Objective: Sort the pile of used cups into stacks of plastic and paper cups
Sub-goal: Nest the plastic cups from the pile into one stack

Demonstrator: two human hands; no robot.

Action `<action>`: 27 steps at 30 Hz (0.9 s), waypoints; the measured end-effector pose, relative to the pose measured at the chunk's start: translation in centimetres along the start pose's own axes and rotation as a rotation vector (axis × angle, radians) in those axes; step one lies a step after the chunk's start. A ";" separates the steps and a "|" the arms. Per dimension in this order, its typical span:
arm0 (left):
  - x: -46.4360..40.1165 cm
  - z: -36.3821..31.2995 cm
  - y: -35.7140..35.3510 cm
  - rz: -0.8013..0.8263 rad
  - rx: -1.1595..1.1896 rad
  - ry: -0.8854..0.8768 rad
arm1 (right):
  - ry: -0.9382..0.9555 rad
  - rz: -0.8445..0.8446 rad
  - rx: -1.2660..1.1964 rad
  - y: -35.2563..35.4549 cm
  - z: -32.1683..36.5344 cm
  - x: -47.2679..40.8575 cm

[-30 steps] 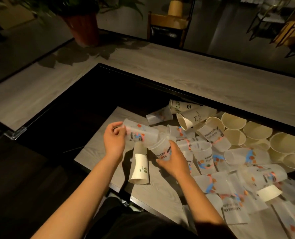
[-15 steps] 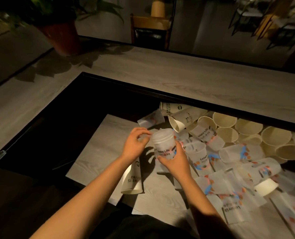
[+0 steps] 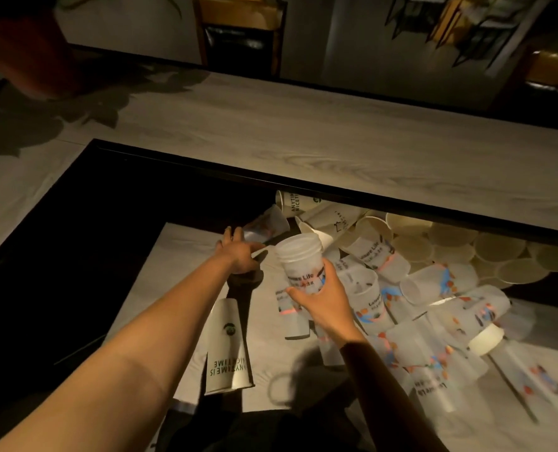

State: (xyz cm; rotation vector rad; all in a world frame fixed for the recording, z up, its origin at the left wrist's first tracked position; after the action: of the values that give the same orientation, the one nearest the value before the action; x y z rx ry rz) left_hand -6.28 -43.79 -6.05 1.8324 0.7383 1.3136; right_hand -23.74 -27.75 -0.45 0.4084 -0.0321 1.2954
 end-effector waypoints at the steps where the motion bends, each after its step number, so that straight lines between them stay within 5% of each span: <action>1: -0.3 0.1 -0.1 0.016 0.007 0.005 | -0.010 0.000 -0.001 0.0 -0.2 -0.1; 11: 4.2 1.8 -3.2 0.004 0.262 0.015 | -0.075 -0.025 0.008 0.2 -1.9 -0.6; 17: 4.2 1.6 2.6 -0.426 0.354 0.049 | -0.084 -0.010 0.023 0.1 -1.8 -0.7; 24: -0.1 -4.6 1.9 -0.092 0.323 -0.029 | -0.097 0.038 -0.027 1.0 -1.8 0.3; 27: -0.2 -5.4 0.8 -0.094 0.355 -0.018 | -0.109 0.007 -0.041 2.0 -1.8 0.9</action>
State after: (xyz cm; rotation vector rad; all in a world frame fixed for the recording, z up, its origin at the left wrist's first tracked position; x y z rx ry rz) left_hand -11.47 -43.12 -4.46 2.0528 1.0904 1.1587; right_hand -25.74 -25.97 -1.36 0.4436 -0.1512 1.2763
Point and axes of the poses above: each hand's wrist, its own x-axis away from the middle knuckle, its own y-axis out of the back of the hand, z = x × y, the point moved 8 cm from there along -x, towards the middle knuckle, and after that the axes turned 1 degree about -z, right-handed, at the moved point
